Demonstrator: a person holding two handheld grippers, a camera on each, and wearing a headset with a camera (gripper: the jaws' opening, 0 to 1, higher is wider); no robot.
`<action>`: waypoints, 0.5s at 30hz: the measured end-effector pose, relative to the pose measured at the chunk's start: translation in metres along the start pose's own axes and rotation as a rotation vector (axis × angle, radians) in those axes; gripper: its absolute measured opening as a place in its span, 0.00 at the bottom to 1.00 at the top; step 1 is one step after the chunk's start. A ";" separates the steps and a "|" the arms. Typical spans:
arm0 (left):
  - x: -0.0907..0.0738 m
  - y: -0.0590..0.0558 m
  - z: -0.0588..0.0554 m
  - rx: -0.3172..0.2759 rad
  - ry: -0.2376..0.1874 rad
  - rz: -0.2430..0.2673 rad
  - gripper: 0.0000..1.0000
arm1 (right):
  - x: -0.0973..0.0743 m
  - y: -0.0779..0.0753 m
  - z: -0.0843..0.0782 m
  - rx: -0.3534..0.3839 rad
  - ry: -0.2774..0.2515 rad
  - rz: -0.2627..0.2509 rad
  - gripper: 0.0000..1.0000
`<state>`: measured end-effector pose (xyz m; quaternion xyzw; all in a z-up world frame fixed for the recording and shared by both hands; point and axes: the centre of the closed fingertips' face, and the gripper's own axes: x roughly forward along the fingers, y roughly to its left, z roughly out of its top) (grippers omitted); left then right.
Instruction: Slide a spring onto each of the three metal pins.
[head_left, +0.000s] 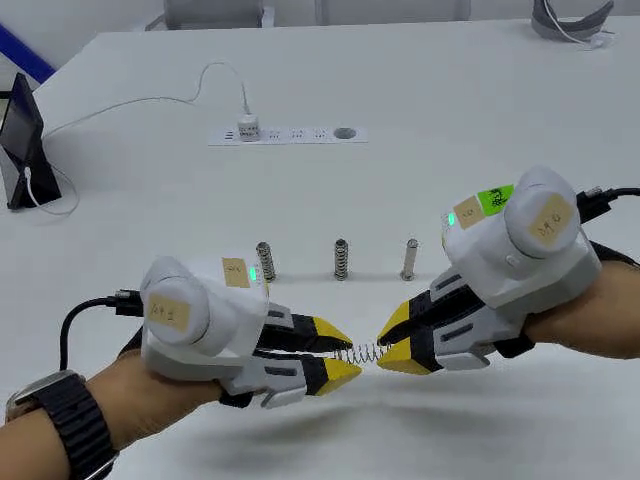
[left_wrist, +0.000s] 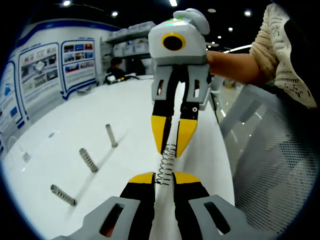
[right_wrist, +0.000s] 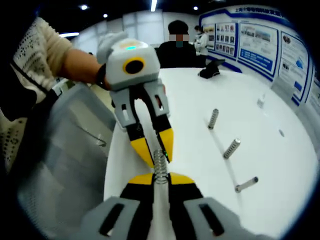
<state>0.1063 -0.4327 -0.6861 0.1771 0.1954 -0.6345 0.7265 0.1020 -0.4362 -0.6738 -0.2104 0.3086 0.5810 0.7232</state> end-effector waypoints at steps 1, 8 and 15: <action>0.000 0.000 0.000 0.001 0.001 0.001 0.13 | -0.001 0.000 0.001 0.003 -0.006 0.002 0.12; 0.001 -0.002 -0.001 0.010 0.010 -0.006 0.12 | -0.003 0.001 0.009 0.010 -0.038 0.006 0.12; 0.001 -0.003 0.001 0.012 0.005 -0.010 0.11 | -0.007 0.002 0.028 0.003 -0.096 0.001 0.12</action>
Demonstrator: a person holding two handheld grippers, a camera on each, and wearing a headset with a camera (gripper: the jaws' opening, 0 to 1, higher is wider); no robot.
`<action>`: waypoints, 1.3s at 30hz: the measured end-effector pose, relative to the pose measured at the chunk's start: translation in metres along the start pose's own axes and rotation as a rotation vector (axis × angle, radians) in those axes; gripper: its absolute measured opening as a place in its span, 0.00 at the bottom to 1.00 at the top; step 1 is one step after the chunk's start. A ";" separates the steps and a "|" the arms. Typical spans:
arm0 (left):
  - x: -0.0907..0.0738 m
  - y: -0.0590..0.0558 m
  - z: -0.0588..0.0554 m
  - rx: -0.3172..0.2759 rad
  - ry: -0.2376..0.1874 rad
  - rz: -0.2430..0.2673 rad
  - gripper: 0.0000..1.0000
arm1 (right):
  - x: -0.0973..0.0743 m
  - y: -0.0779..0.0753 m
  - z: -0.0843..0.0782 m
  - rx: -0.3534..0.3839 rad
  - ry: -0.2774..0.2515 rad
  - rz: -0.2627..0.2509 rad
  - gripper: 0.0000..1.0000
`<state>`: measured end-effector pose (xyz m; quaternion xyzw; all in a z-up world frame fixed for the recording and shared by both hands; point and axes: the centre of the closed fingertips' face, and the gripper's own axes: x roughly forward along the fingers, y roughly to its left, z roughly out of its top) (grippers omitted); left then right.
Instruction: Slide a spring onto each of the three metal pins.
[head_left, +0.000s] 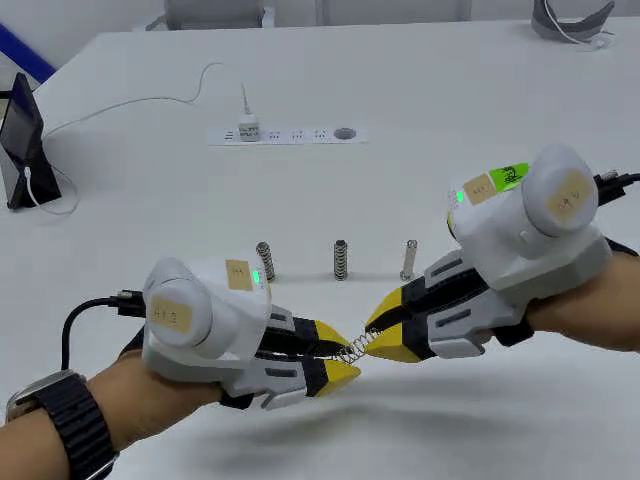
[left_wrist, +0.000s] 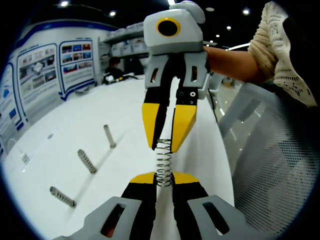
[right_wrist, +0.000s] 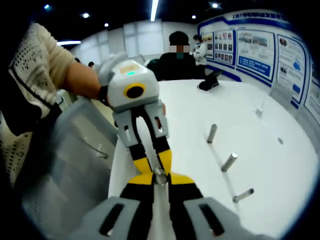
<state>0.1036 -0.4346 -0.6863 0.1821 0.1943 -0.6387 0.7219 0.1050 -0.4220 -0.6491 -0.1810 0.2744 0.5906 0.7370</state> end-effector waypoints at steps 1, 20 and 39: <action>0.000 0.000 0.000 -0.001 -0.001 0.000 0.11 | 0.000 0.000 0.002 -0.004 -0.004 -0.001 0.12; -0.003 0.003 0.009 -0.040 -0.062 0.007 0.11 | 0.009 0.003 0.023 -0.051 -0.045 -0.025 0.13; -0.004 0.007 0.013 -0.031 -0.089 0.025 0.12 | 0.007 -0.001 0.027 -0.020 -0.073 -0.050 0.12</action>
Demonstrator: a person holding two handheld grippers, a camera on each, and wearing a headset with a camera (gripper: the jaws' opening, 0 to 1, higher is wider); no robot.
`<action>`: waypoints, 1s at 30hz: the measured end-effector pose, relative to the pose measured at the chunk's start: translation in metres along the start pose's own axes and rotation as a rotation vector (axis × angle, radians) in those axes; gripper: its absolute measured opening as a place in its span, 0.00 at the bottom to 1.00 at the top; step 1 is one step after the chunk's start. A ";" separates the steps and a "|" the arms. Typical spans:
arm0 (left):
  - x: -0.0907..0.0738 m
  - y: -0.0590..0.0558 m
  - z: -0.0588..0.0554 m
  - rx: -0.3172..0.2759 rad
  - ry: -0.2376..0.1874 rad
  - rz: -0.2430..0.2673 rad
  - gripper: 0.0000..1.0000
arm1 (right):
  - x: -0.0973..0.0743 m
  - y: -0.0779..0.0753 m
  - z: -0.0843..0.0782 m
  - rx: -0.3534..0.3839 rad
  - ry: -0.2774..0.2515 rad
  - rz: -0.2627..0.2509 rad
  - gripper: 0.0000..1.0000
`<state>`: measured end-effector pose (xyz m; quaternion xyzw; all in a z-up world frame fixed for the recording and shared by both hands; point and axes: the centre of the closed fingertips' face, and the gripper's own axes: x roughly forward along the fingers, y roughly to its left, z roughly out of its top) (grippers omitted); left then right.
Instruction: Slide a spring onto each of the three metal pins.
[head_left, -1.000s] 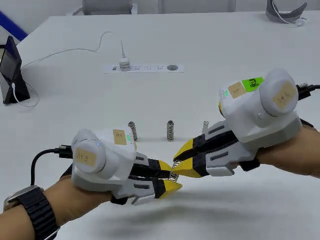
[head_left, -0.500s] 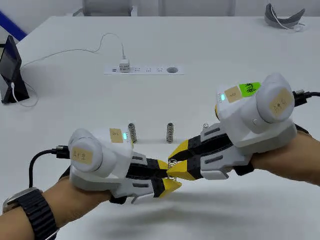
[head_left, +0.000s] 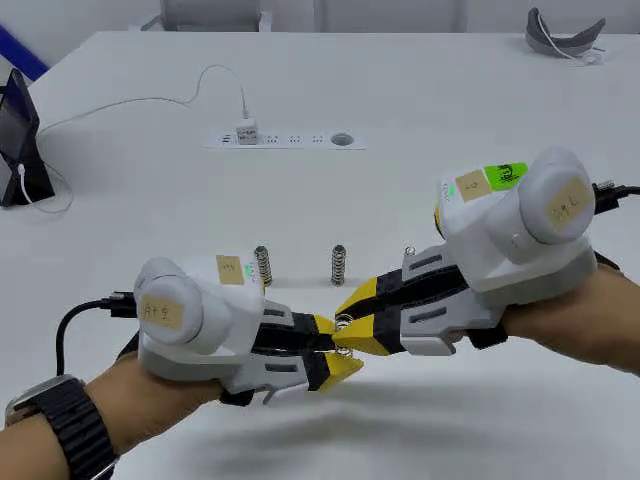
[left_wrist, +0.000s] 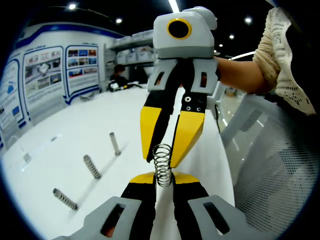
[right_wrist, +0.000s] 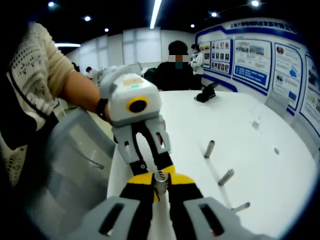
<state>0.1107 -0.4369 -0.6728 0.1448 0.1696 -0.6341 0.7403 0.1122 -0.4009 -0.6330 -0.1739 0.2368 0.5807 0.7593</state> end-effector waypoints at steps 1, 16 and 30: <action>0.000 0.001 0.000 -0.002 -0.001 0.004 0.13 | 0.000 0.000 0.000 0.001 -0.001 -0.001 0.12; -0.008 0.014 0.001 -0.046 -0.015 0.063 0.34 | -0.010 -0.010 -0.009 0.020 0.013 -0.029 0.12; -0.023 0.026 -0.004 -0.092 -0.018 0.126 0.47 | -0.022 -0.020 -0.018 0.041 0.018 -0.061 0.12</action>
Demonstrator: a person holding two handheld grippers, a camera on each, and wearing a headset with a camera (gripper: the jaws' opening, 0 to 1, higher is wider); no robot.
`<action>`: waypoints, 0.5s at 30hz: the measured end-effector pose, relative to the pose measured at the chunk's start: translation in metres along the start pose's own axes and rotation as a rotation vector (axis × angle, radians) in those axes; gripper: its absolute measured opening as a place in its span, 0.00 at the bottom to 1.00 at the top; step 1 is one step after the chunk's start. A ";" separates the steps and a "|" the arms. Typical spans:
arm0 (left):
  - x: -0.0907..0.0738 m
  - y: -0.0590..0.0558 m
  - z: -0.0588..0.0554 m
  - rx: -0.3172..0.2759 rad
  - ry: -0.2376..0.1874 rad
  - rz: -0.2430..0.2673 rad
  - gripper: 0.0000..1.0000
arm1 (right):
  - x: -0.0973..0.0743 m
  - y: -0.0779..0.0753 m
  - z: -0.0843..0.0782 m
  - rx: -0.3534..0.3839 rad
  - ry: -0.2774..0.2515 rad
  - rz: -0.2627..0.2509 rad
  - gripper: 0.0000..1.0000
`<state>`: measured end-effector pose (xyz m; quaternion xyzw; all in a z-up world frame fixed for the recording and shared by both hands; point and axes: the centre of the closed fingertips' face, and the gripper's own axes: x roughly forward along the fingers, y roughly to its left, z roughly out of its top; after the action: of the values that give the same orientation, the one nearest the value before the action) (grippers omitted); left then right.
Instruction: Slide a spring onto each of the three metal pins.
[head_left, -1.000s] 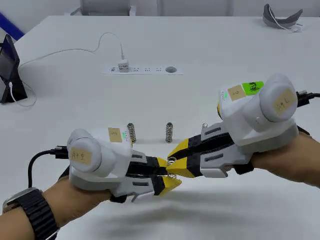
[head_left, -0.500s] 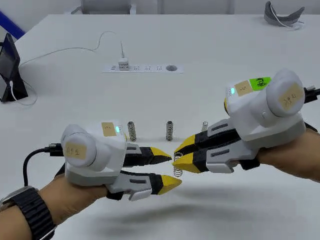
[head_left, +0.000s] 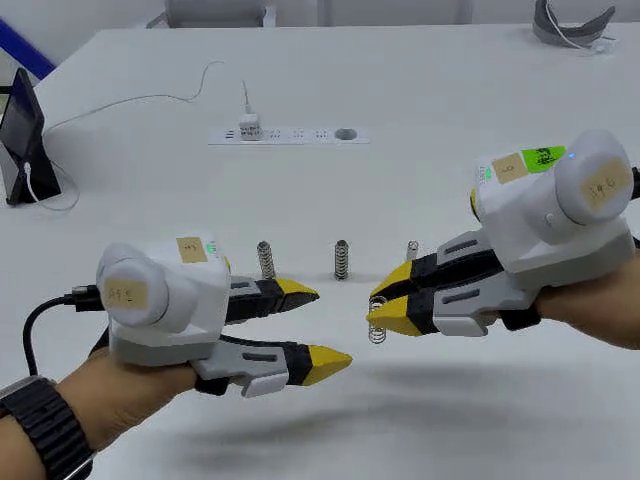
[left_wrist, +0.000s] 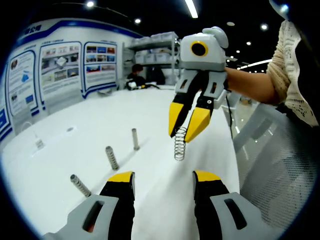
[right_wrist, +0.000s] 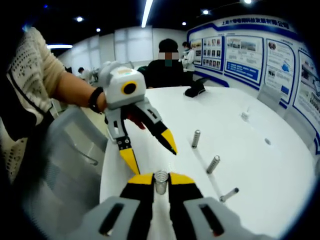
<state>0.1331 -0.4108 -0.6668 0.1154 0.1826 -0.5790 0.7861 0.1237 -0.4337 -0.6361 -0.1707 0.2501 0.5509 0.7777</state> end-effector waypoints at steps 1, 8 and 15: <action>-0.001 0.001 0.000 -0.002 0.000 0.003 0.47 | -0.001 -0.001 0.000 0.001 0.000 -0.003 0.12; -0.009 0.007 -0.002 -0.025 -0.009 0.035 0.50 | -0.007 -0.010 -0.003 0.013 0.000 -0.024 0.12; -0.016 0.011 -0.005 -0.046 -0.015 0.061 0.51 | -0.016 -0.020 -0.008 0.025 0.004 -0.049 0.12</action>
<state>0.1391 -0.3916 -0.6655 0.0986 0.1864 -0.5514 0.8071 0.1367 -0.4566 -0.6337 -0.1679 0.2542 0.5280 0.7927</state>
